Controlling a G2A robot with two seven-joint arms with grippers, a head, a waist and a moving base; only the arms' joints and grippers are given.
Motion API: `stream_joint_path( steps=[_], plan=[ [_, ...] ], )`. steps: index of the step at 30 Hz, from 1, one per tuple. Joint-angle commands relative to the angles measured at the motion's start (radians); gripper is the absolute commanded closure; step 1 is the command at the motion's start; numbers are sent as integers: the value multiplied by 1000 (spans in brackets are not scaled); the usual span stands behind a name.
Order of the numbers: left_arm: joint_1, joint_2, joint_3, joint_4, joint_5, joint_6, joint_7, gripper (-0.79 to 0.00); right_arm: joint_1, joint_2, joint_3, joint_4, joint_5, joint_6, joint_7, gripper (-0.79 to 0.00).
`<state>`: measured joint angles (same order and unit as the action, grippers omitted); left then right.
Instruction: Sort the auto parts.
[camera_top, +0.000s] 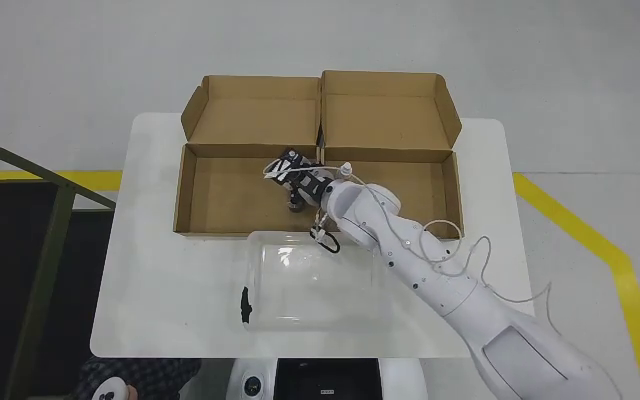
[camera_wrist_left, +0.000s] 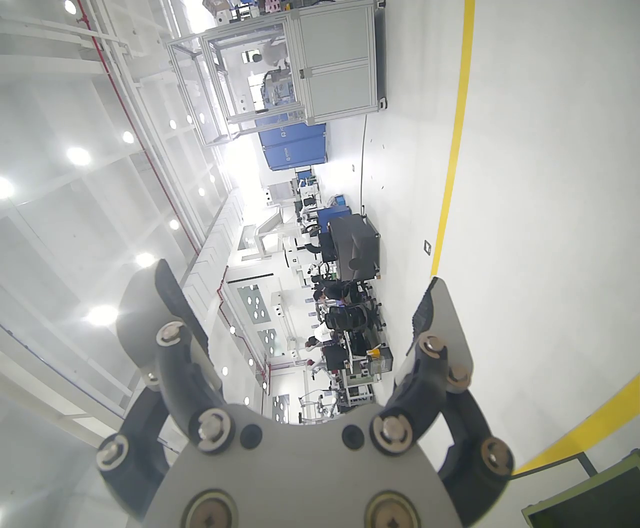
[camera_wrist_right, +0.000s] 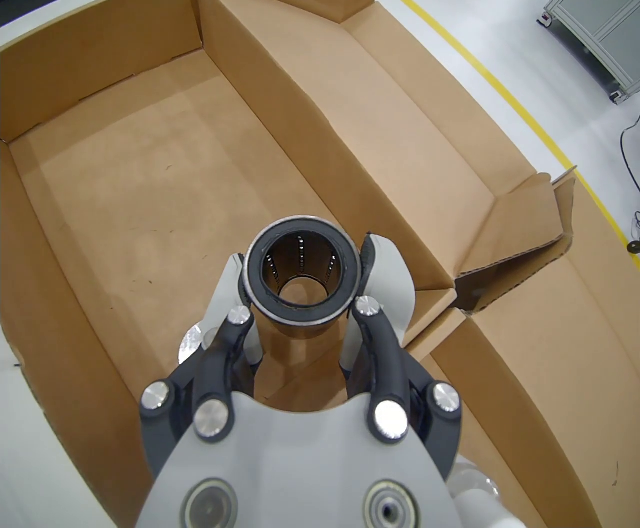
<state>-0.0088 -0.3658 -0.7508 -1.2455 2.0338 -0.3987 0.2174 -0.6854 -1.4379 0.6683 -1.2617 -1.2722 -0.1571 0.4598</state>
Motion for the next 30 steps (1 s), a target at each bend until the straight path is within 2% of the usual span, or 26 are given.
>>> stream_joint_path(
  steps=[1, 8, 11, 20, 24, 26, 28, 30],
  plan=[
    [0, 0, 0, 0, 0, 0, 0, -785, -2, -2, 3, 1, -3, -4, 3, -366],
    [0, 0, 0, 0, 0, 0, 0, -785, -14, -7, 18, -12, -18, -19, 5, -391],
    [0, 0, 0, 0, 0, 0, 0, -785, -29, -4, 33, -53, -32, -28, -2, -434],
    [0, 0, 0, 0, 0, 0, 0, -785, -131, 28, 116, -279, -95, -80, -1, -520],
    [0, 0, 0, 0, 0, 0, 0, -785, -221, 51, 177, -399, -95, -133, -10, -579],
    [0, 0, 0, 0, 0, 0, 0, -785, -258, 61, 206, -435, -93, -149, -13, -653],
    [0, 0, 0, 0, 0, 0, 0, -785, -311, 73, 245, -488, -91, -168, -25, -677],
    [0, 0, 0, 0, 0, 0, 0, -785, -353, 84, 281, -529, -103, -184, -35, -745]
  ],
)
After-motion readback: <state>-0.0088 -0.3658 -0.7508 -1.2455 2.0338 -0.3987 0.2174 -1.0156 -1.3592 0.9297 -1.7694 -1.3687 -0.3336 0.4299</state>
